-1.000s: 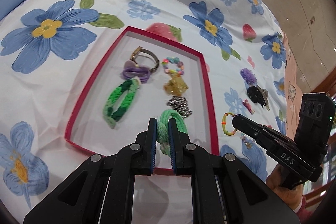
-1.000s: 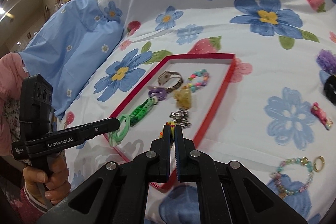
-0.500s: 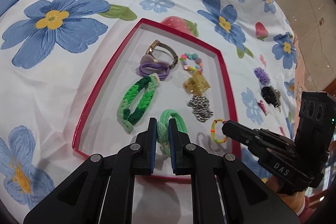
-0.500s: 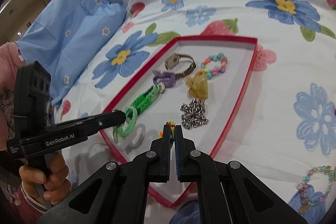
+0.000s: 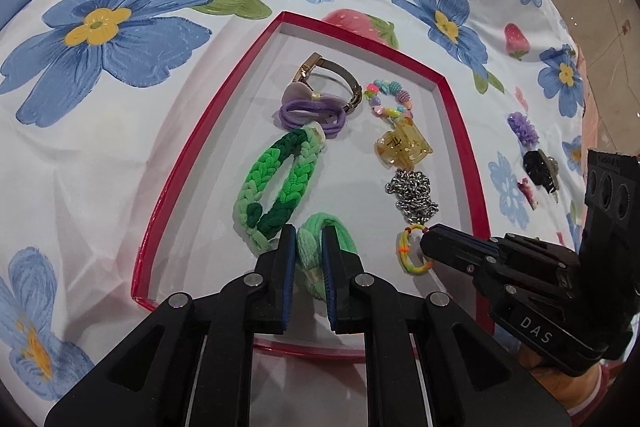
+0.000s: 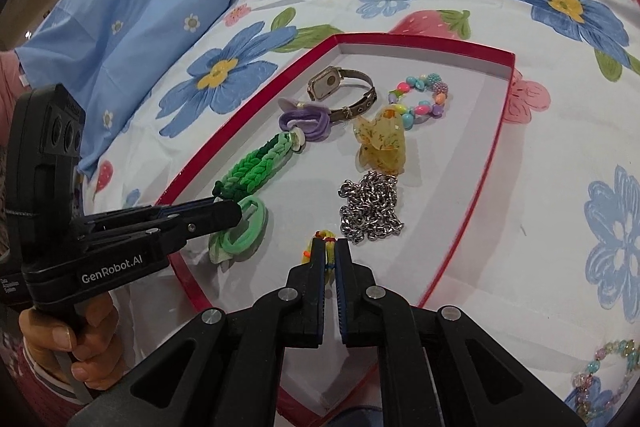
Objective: Organize jewelry
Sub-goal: 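Open both tools to release the hair tie and ring in the tray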
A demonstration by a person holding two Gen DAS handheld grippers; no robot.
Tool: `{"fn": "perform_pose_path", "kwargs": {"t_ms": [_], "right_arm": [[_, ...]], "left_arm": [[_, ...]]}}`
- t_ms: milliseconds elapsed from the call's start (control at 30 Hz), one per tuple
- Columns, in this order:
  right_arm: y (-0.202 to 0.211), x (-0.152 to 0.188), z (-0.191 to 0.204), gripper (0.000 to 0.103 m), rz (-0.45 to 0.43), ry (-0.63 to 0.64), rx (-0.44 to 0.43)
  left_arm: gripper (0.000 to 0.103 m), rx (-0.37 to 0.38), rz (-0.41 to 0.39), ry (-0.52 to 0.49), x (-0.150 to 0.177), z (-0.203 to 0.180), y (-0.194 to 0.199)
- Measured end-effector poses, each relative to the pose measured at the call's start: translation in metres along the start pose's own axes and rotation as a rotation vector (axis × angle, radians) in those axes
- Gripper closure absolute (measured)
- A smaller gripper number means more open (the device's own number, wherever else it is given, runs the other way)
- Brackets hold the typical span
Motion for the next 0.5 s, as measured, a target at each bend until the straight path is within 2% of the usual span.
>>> {"fn": "perform_pose_path", "kwargs": {"t_ms": [233,300,400,500], "right_arm": [[0.001,-0.002,-0.001,0.094,0.006,-0.009,-0.008],[0.005,-0.003,-0.002,0.087,-0.003,-0.021,-0.017],[0.013,-0.004,-0.004,0.085,-0.022,-0.036,-0.027],[0.026,-0.006,-0.008,0.08,-0.054,-0.058,-0.041]], "left_arm": [[0.09,-0.011,0.003,0.005,0.0,0.001,0.001],[0.089,-0.009,0.001,0.007,0.0,0.001,0.003],[0.089,-0.008,-0.005,0.011,0.0,-0.001,0.007],[0.081,-0.012,-0.015,0.016,0.0,-0.002,0.013]]}}
Point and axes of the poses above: each gripper's, at about its wrist camera, not at the fingertips, and y roughly against the way its jaws point, z to its left, x to its underside, the point moved 4 cm from there along -y, roughly the way its jaws point, and after that the axes turned 10 degrees about -y, right-handed, at the moved point
